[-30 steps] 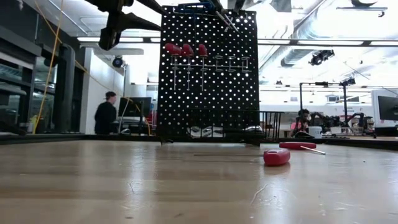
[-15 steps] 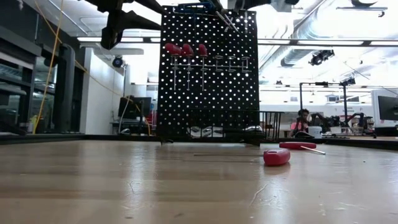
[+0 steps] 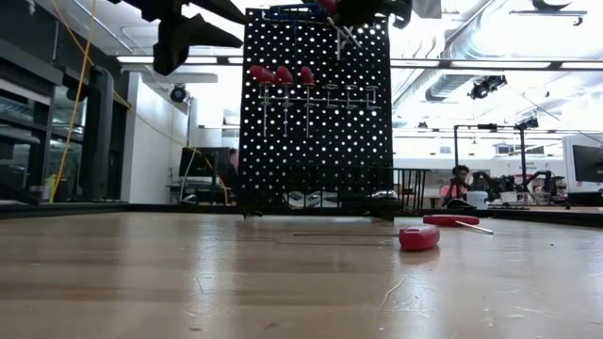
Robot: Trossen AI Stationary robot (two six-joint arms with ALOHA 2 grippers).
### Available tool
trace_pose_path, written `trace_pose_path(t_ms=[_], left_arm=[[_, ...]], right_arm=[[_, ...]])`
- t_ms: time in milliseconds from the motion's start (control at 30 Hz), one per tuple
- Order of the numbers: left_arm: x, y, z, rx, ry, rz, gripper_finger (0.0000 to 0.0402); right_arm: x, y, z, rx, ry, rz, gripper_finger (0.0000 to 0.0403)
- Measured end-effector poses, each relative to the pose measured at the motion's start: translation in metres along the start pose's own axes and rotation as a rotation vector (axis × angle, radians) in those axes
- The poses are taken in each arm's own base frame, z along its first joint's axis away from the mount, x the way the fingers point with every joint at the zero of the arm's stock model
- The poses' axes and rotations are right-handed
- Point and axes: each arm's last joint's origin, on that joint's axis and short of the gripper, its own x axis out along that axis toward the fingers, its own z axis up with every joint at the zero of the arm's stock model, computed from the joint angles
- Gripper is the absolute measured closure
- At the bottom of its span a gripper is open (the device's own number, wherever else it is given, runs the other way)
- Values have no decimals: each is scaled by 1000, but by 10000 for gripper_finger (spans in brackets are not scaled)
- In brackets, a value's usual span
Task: Hang tools onto peg board
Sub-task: Hang the red allen wrench on the pegboard
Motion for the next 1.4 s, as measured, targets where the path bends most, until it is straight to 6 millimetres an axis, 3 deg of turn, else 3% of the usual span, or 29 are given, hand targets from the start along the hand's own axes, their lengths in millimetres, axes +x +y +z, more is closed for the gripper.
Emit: trace_pose_path(t_ms=[133,667,1167,1400], left_arm=[[0,0,-1,60,5,3,282],[0,0,-1,68,16,-7,282],[0,0,-2,71,21,-4,282],[0,0,-2,72,24,-2,282]], right_arm=[[13,4,-1,-71,-60,14,403],[23,20,-37,-113,-85,-109,403],[45,10,-34,-133,-113,-122,403],[46,9,-35,-108,-111,-121,403]])
